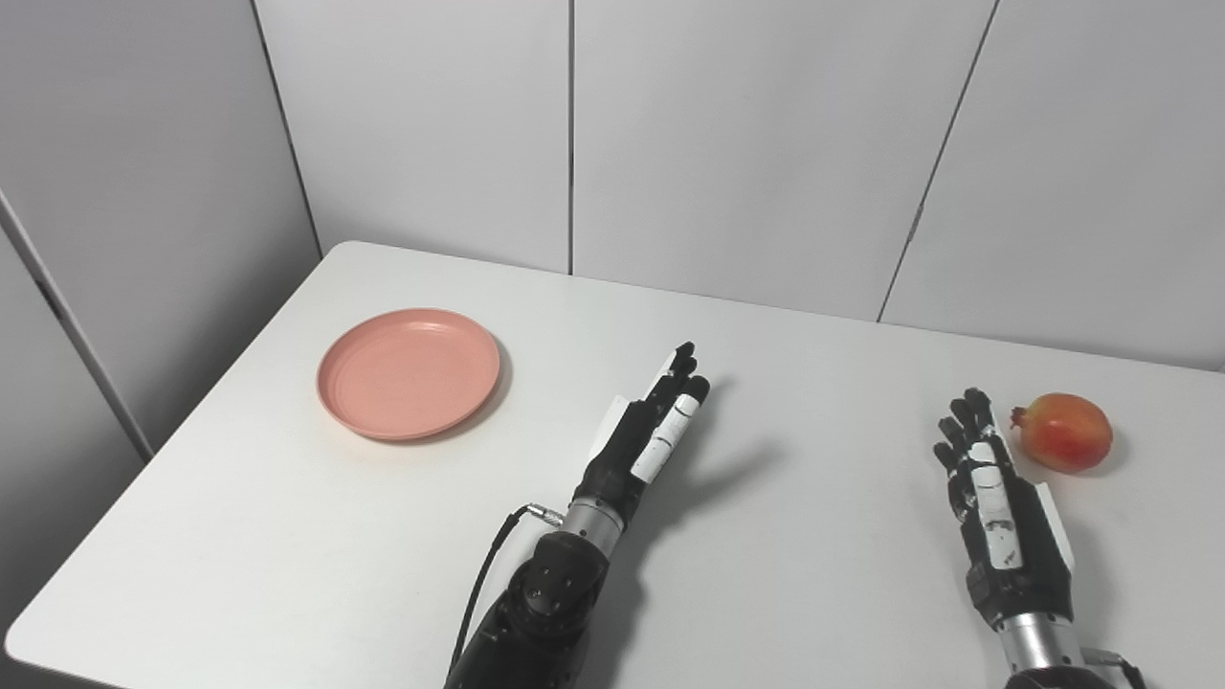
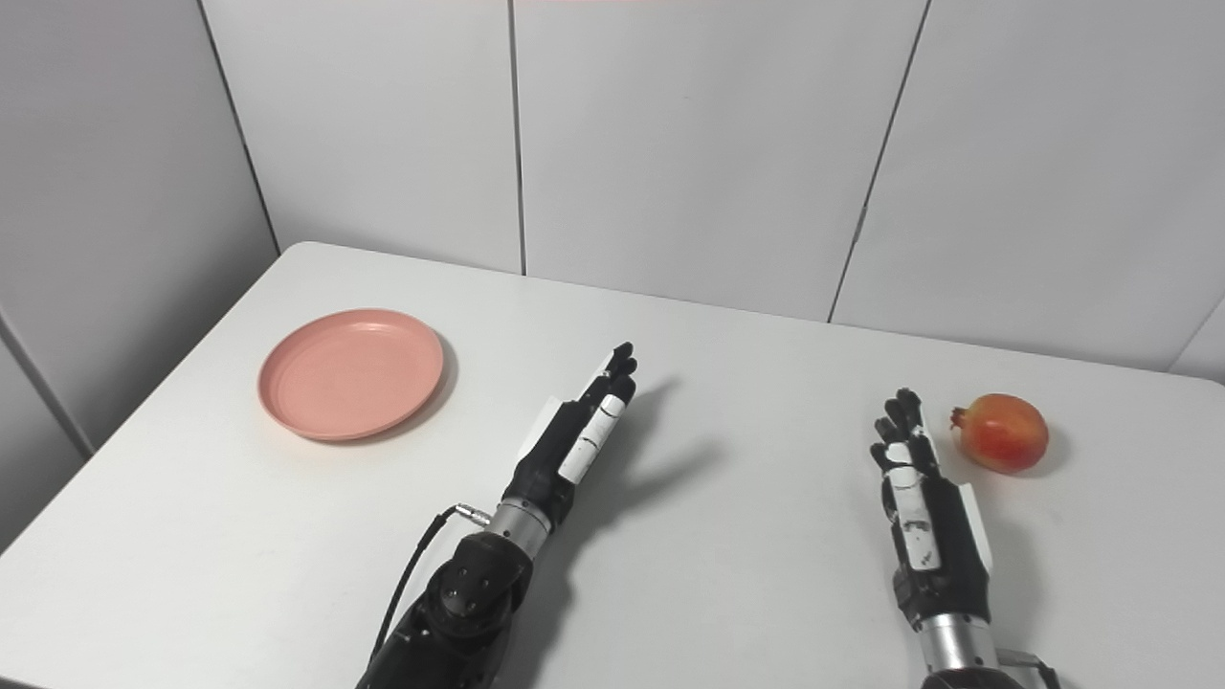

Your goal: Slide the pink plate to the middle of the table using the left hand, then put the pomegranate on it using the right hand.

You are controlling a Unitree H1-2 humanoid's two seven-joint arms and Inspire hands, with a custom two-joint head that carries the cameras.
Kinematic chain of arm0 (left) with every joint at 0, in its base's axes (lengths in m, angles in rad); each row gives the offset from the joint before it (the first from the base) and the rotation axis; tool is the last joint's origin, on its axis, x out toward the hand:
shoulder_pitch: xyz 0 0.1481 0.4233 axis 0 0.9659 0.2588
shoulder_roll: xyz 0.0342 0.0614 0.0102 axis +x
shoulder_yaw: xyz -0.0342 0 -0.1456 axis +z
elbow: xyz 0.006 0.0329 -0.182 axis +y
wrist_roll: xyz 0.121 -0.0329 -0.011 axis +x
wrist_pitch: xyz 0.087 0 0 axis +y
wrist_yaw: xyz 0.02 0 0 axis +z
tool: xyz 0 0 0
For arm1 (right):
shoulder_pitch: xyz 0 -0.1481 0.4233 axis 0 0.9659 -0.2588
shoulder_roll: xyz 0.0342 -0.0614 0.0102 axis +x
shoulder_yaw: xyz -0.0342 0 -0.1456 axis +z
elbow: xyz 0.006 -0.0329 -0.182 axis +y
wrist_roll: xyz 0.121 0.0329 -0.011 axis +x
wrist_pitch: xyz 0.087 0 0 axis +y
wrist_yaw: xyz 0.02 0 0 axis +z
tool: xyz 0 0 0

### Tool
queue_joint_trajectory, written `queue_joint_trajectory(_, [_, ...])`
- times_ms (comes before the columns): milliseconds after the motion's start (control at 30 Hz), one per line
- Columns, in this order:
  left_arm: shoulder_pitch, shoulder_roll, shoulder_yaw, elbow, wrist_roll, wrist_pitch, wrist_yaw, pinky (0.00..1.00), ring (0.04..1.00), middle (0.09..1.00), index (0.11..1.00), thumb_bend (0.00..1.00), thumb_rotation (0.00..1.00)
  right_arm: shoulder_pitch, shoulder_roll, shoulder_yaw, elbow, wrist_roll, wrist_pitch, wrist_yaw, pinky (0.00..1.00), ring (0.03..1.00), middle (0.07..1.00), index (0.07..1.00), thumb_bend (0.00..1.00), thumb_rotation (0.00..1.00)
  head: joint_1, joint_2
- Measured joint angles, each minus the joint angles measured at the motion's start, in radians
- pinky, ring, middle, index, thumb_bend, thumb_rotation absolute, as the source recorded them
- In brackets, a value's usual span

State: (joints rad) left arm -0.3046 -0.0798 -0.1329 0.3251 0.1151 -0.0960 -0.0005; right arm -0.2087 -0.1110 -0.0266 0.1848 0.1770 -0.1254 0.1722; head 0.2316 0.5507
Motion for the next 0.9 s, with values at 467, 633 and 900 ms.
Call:
queue_joint_trajectory(467, [-0.028,-0.039,0.131,0.02,-0.159,-0.014,0.014,1.0,1.0,1.0,1.0,0.66,1.0,-0.012,-0.006,-0.014,0.018,0.0,-0.003,0.016,1.0,1.0,1.0,1.0,0.59,0.89,0.014,-0.021])
queue_joint_trajectory(633, [-0.071,-0.011,0.176,0.001,-0.222,-0.02,0.002,1.0,1.0,1.0,1.0,0.67,1.0,-0.015,-0.006,-0.015,0.022,0.0,-0.005,0.016,1.0,1.0,1.0,1.0,0.59,0.89,0.011,-0.028])
queue_joint_trajectory(900, [-0.095,0.032,0.221,-0.071,-0.287,0.007,-0.005,0.99,0.993,0.995,0.993,0.73,1.0,-0.027,-0.006,-0.014,0.04,-0.003,-0.015,0.017,1.0,1.0,1.0,1.0,0.6,0.89,0.012,-0.035])
